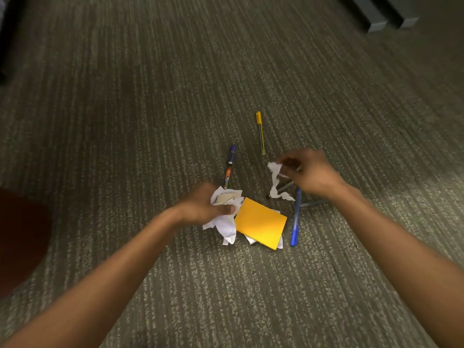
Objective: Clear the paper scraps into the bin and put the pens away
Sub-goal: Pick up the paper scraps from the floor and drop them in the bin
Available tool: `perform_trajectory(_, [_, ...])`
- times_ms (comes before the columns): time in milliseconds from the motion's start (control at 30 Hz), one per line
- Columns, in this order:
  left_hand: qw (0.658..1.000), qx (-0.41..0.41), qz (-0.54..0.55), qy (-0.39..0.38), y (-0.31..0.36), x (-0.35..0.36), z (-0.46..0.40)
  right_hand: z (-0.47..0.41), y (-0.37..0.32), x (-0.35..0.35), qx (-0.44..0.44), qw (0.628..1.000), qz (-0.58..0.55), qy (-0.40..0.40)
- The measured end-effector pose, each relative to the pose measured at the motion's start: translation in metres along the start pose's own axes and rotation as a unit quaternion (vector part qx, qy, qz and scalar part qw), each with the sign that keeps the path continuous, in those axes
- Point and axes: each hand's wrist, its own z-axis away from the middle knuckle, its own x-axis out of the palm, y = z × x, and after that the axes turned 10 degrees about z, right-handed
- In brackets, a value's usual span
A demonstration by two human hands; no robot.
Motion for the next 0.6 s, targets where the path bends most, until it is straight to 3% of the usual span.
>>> perform_trajectory(100, [0.999, -0.002, -0.050, 0.005, 0.003, 0.006, -0.004, 0.017, 0.008, -0.009, 0.052, 0.996, -0.066, 0.020])
perform_trajectory(333, [0.981, 0.024, -0.191, -0.015, 0.010, 0.016, -0.013, 0.063, 0.022, 0.009, 0.127, 0.990, -0.066, 0.018])
perform_trajectory(500, [0.974, 0.036, -0.222, -0.014, 0.013, 0.015, -0.019, 0.078, 0.017, 0.017, 0.132, 0.975, -0.179, 0.005])
perform_trajectory(600, [0.986, 0.032, -0.163, 0.008, 0.011, 0.012, -0.021, 0.075, 0.013, 0.022, 0.150, 0.967, -0.207, 0.001])
